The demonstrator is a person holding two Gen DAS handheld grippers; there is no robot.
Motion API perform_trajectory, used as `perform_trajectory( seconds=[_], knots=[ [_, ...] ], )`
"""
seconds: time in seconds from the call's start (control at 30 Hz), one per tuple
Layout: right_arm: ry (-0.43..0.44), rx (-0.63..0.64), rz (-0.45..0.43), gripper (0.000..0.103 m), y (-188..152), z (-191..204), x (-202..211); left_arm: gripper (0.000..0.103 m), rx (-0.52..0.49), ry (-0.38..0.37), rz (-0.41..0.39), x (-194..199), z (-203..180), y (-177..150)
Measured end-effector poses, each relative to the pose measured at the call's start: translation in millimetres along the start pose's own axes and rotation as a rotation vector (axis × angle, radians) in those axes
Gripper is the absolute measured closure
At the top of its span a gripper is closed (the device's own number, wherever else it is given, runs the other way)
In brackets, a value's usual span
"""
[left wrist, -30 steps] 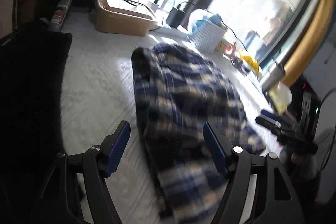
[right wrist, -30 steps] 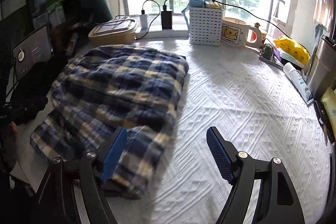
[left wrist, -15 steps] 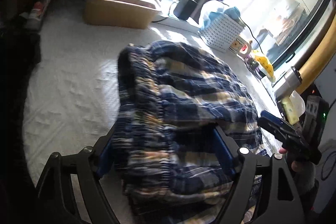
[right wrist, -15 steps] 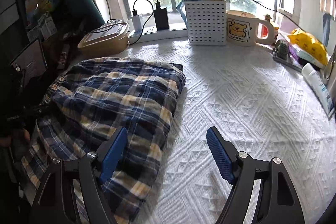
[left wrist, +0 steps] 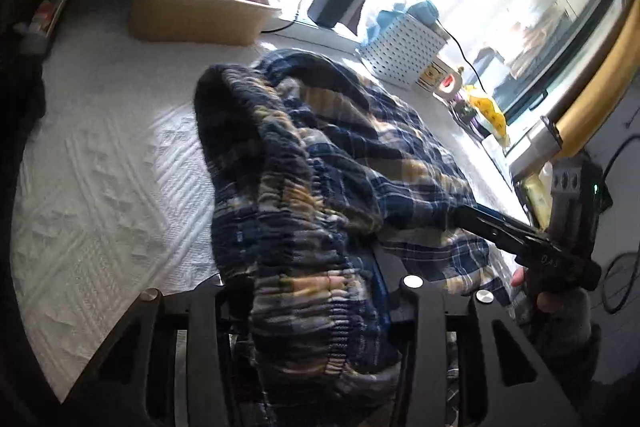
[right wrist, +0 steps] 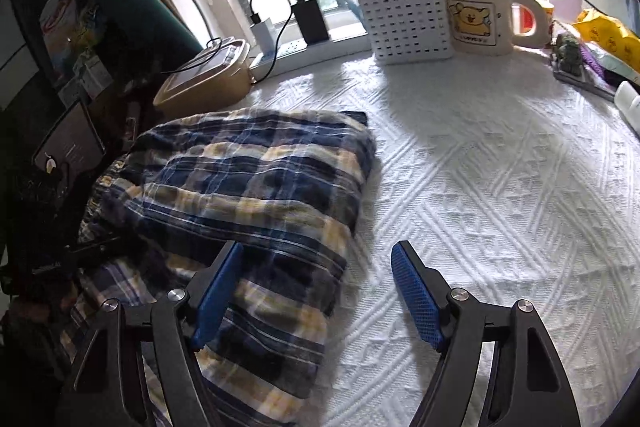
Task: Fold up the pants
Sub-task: 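Grasp the pants bundle with both tools and lift it off the table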
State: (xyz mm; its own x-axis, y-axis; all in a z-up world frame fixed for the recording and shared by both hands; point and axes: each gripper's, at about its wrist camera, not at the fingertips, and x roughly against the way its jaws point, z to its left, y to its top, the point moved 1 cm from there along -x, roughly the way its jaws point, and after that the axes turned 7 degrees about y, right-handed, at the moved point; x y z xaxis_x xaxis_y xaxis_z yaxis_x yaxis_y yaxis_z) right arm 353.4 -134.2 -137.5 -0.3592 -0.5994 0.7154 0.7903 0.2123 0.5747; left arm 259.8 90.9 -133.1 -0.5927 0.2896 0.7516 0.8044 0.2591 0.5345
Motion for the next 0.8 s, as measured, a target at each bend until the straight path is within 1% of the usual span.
perform_trajectory(
  seconds=[0.1,0.13,0.2,0.23,0.27,0.3,0.4,0.43,0.5,0.53,0.57,0.63,0.8],
  knots=[
    [0.007,0.031,0.013,0.027,1,9,-7,0.061,0.001,0.002,0.002,-3,0,3],
    [0.001,0.047,0.019,0.032,1,12,-9,0.061,0.003,0.0,0.001,-4,0,3],
    [-0.012,0.066,0.024,0.034,0,16,-11,0.061,-0.005,0.002,-0.005,-4,0,2],
    [-0.011,0.069,0.032,0.037,0,18,-13,0.062,-0.008,0.002,-0.007,-4,-1,1],
    [-0.02,0.075,0.033,0.038,0,19,-14,0.066,-0.009,-0.001,-0.007,-5,-1,2],
    [-0.028,0.081,0.036,0.038,0,21,-15,0.072,-0.007,-0.012,0.0,-6,-1,2],
    [-0.049,0.105,0.045,0.042,0,24,-17,0.075,-0.019,-0.02,-0.001,-5,-2,1],
    [-0.049,0.115,0.05,0.046,-1,26,-17,0.075,-0.024,-0.024,-0.003,-4,-4,0],
    [-0.049,0.125,0.052,0.059,-1,27,-17,0.075,-0.035,-0.03,-0.008,-2,-6,0],
    [-0.03,0.122,0.058,0.071,-2,27,-18,0.075,-0.036,-0.031,-0.013,0,-6,0],
    [-0.024,0.12,0.059,0.074,-1,26,-18,0.075,-0.034,-0.046,-0.023,3,-7,0],
    [-0.008,0.134,0.048,0.088,-2,30,-16,0.075,-0.032,-0.054,-0.042,11,-7,-1],
    [-0.021,0.142,-0.037,0.092,-7,44,2,0.076,-0.051,-0.037,-0.068,27,-10,-9]
  ],
)
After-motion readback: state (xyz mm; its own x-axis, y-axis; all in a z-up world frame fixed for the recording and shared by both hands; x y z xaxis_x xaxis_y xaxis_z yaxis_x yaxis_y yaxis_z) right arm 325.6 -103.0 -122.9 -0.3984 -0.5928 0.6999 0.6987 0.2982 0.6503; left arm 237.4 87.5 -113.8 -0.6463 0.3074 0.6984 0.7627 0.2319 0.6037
